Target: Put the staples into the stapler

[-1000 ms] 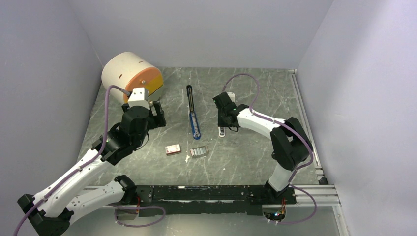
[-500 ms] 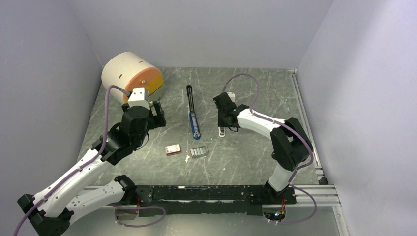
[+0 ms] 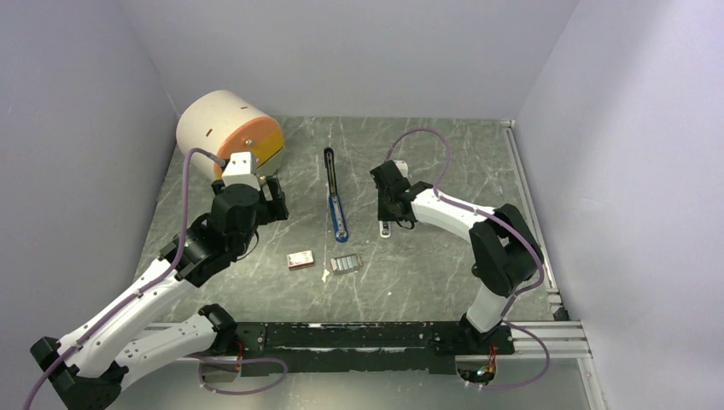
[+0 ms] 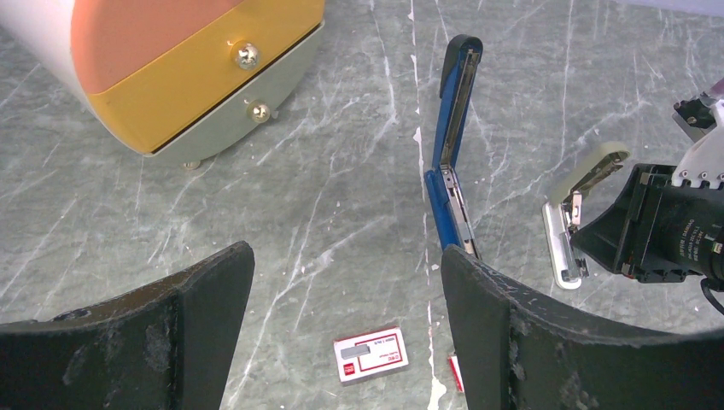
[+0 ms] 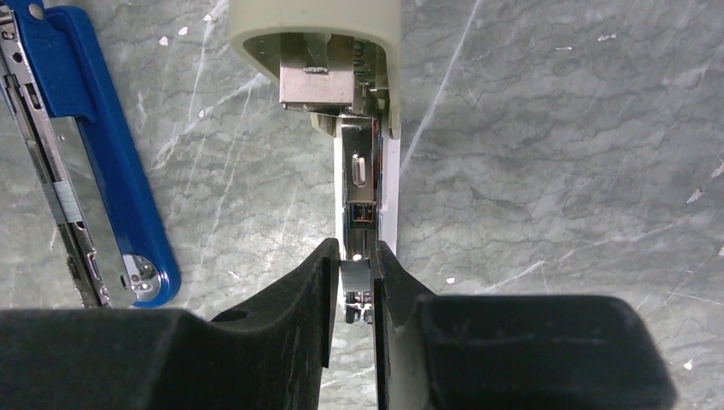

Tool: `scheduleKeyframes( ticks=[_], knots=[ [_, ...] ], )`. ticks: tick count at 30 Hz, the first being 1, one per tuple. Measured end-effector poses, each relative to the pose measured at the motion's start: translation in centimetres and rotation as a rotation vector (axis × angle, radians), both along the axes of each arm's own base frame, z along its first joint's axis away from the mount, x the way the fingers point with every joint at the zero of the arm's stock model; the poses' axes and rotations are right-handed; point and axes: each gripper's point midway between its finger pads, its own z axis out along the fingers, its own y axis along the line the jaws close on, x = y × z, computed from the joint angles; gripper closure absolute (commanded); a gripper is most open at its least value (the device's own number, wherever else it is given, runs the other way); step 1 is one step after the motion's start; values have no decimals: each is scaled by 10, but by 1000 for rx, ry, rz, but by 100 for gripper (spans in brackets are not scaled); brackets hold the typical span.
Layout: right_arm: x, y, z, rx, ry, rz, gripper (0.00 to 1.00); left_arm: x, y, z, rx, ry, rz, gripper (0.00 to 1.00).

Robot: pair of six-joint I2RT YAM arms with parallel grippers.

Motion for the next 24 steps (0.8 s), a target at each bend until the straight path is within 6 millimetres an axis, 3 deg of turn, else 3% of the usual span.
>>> scheduleKeyframes(
  ticks=[24],
  knots=[
    [-1,-4,-3,-16,-1,-4,76,0,0,0,0,0,0,15]
  ],
)
